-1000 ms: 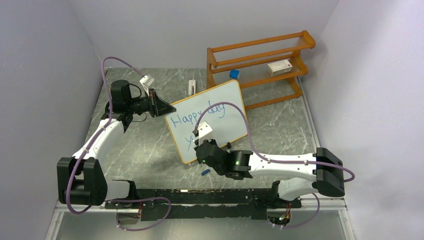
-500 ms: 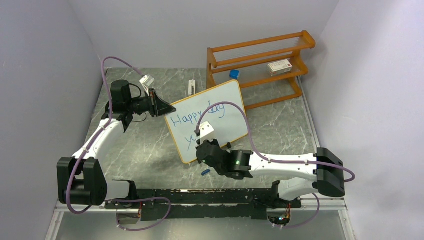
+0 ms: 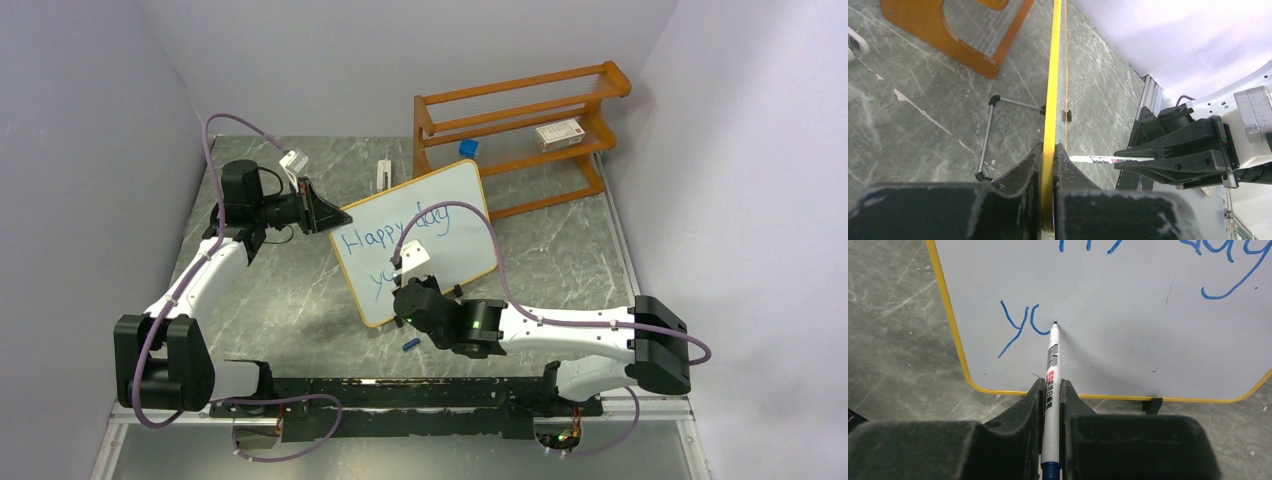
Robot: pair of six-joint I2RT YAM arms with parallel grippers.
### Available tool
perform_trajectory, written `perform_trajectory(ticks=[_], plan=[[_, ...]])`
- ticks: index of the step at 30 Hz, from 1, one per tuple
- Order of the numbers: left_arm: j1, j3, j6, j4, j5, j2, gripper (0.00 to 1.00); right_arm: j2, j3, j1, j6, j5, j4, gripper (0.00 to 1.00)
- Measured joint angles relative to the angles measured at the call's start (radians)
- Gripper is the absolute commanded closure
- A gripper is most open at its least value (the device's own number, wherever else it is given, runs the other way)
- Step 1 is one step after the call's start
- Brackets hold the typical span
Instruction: Write a sentence on the whiteboard
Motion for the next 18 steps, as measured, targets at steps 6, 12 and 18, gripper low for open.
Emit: perform_trajectory(ticks=[6,12,18], plan=[[0.0,0.0,0.0,0.0,0.0,0.0,0.95,0.0,0.0,-0.002,-0.019,0.003,0.026,1.0],[0.0,0.0,-0.001,0.0,0.0,0.0,0.95,0.0,0.0,-0.003,-0.037,-0.002,0.057,1.0],[0.0,0.0,-0.002,0.0,0.0,0.0,0.95,0.0,0.002,-0.006,-0.048,-0.015,0.072,1.0]])
